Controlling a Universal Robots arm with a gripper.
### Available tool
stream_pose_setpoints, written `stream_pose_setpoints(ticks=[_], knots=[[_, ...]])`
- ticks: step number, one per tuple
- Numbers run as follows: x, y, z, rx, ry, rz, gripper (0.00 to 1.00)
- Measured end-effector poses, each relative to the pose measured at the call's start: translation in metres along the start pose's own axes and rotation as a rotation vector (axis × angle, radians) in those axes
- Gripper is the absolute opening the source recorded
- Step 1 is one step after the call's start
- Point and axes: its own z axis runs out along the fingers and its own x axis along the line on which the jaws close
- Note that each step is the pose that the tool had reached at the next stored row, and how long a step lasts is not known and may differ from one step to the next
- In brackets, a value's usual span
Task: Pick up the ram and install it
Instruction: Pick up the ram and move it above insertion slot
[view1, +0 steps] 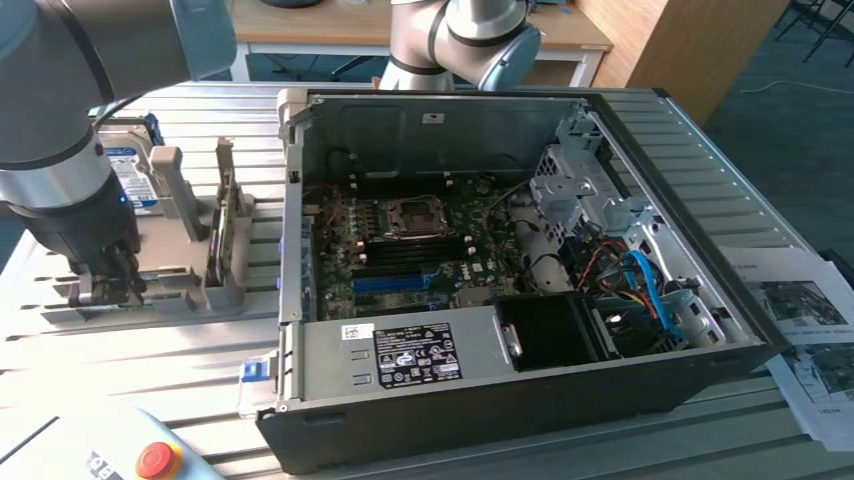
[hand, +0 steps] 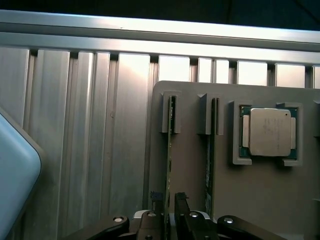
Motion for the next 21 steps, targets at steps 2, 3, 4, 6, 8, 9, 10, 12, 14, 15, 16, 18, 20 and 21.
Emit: stream_pose_setpoints(ticks=[2, 3, 4, 6, 8, 9, 10, 12, 14, 15, 16, 18, 20, 21], knots=[[0.0000, 0.0000, 0.0006, -0.0001, 0.0001, 0.000, 0.24], [0.0000, 0.0000, 0.0010, -0.0001, 0.0001, 0.000, 0.24], [0.0000, -0.0001, 0.0013, -0.0001, 0.0001, 0.000, 0.24], [0.0001, -0.0001, 0.0020, -0.0002, 0.0002, 0.000, 0.24], [0.0001, -0.0001, 0.0026, -0.0003, 0.0002, 0.000, 0.24], [0.0001, -0.0001, 0.0027, -0.0003, 0.0003, 0.000, 0.24], [0.0001, -0.0001, 0.0027, -0.0004, 0.0003, 0.000, 0.24], [0.0001, -0.0001, 0.0028, -0.0002, 0.0002, 0.000, 0.24], [0.0001, -0.0001, 0.0029, -0.0002, 0.0001, 0.000, 0.24], [0.0001, -0.0001, 0.0028, -0.0002, 0.0002, 0.000, 0.24], [0.0001, -0.0001, 0.0029, -0.0002, 0.0001, 0.000, 0.24], [0.0001, -0.0001, 0.0029, -0.0002, 0.0001, 0.000, 0.24], [0.0001, -0.0001, 0.0029, -0.0002, 0.0002, 0.000, 0.24], [0.0001, -0.0001, 0.0029, -0.0002, 0.0002, 0.000, 0.24]])
